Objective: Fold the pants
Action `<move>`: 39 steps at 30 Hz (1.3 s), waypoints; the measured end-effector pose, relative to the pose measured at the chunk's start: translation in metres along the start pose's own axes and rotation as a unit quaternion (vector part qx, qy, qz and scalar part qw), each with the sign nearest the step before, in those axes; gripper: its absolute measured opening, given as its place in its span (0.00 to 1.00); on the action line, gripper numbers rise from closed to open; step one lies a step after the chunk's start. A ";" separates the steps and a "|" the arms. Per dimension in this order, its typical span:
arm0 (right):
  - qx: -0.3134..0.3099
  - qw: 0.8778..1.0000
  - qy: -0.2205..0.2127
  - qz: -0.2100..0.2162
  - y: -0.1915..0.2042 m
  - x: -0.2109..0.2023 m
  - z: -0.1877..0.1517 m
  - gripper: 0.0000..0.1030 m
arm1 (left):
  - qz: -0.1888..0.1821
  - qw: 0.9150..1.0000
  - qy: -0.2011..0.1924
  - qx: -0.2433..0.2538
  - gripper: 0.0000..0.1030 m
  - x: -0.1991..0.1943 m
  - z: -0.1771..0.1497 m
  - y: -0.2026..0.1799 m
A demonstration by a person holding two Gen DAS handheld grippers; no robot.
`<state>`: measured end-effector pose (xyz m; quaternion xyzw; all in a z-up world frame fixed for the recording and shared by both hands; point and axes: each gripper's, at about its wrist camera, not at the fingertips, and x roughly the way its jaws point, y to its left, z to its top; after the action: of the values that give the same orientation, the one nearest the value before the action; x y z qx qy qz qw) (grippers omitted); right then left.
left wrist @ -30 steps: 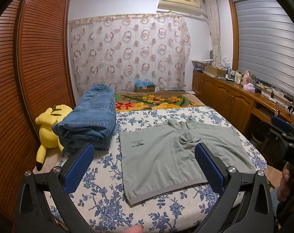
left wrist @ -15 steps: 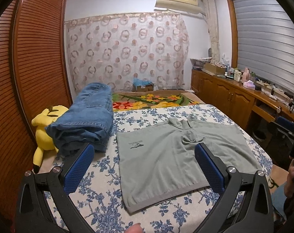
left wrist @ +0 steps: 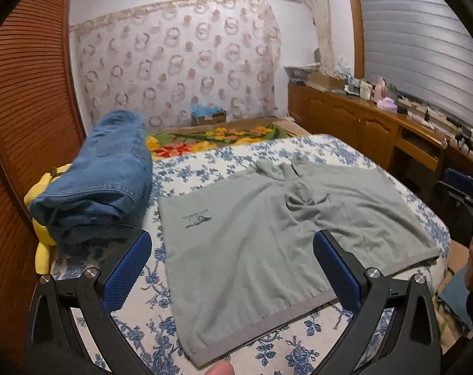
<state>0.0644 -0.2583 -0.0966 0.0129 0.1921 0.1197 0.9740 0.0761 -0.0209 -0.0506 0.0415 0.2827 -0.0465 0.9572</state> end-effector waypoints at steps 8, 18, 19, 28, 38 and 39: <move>-0.006 0.999 0.026 -0.029 -0.009 0.014 0.013 0.94 | -0.042 0.998 0.051 0.010 1.00 0.039 -0.007 -0.003; -0.005 0.996 0.091 0.005 -0.028 0.064 0.047 0.57 | -0.077 0.993 0.077 0.033 1.00 0.057 -0.003 -0.022; -0.005 0.995 0.098 0.007 -0.030 0.069 0.050 0.56 | -0.079 0.993 0.080 0.036 1.00 0.058 -0.004 -0.023; 0.012 0.986 0.164 0.015 -0.052 0.113 0.079 0.37 | -0.085 0.989 0.111 0.042 1.00 0.072 -0.014 -0.026; 0.012 0.981 0.192 0.010 -0.054 0.128 0.094 0.15 | -0.085 0.988 0.123 0.038 1.00 0.079 -0.023 -0.023; 0.010 0.981 0.191 0.011 -0.056 0.127 0.094 0.12 | -0.085 0.988 0.124 0.037 1.00 0.080 -0.024 -0.023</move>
<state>0.2269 -0.2805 -0.0612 0.0014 0.3759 0.1292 0.9176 0.1273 -0.0461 -0.1155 0.0580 0.4000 -0.1322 0.9051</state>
